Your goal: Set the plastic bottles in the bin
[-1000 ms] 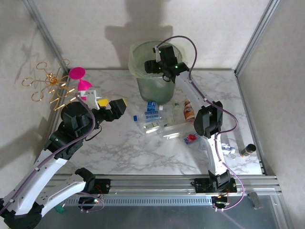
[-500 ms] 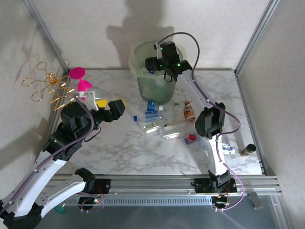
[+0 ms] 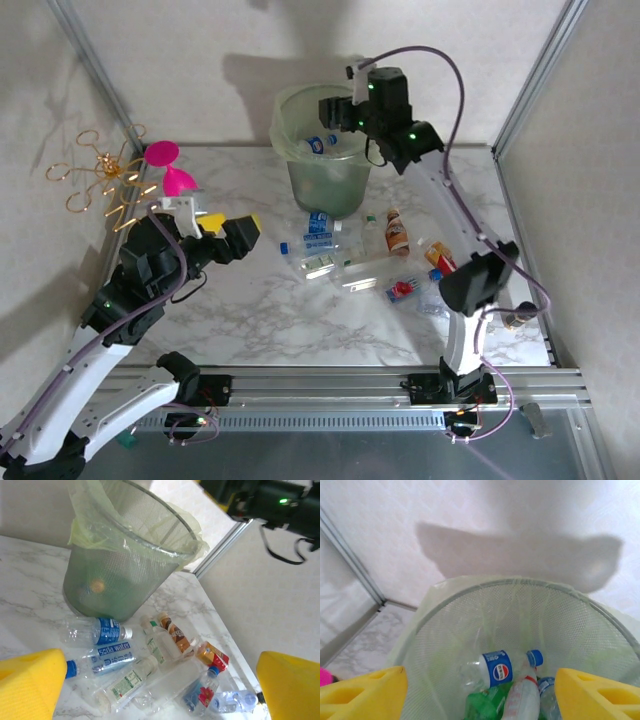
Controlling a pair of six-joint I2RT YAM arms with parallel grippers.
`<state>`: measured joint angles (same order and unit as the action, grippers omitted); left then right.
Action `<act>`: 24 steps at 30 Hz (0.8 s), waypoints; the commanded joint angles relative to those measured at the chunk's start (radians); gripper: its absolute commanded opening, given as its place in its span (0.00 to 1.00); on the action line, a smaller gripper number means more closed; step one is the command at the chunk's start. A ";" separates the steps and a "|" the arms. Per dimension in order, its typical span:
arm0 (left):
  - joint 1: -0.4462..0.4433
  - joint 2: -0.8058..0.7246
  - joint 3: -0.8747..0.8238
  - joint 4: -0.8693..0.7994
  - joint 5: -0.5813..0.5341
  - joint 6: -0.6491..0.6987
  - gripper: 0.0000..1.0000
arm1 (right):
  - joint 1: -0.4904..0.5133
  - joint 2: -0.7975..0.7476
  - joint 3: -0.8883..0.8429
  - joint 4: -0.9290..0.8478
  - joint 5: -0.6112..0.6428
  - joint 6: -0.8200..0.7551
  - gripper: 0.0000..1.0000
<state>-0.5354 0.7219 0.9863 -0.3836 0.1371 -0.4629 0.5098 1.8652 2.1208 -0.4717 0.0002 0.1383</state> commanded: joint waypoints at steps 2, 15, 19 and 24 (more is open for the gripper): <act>-0.007 0.010 -0.044 -0.041 0.020 0.031 0.96 | -0.007 -0.226 -0.288 0.126 -0.021 0.128 0.77; -0.012 0.055 -0.177 0.059 -0.049 0.021 0.95 | -0.052 -0.516 -0.862 -0.041 0.163 0.151 0.75; -0.017 0.093 -0.204 0.106 0.011 -0.011 0.94 | -0.093 -0.412 -0.900 -0.044 0.158 0.136 0.74; -0.018 0.106 -0.195 0.116 0.029 0.004 0.94 | -0.192 -0.253 -0.875 -0.042 0.046 0.121 0.72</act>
<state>-0.5426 0.8349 0.7898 -0.3153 0.1390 -0.4522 0.3592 1.5650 1.2385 -0.4957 0.0929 0.2810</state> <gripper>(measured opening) 0.943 0.720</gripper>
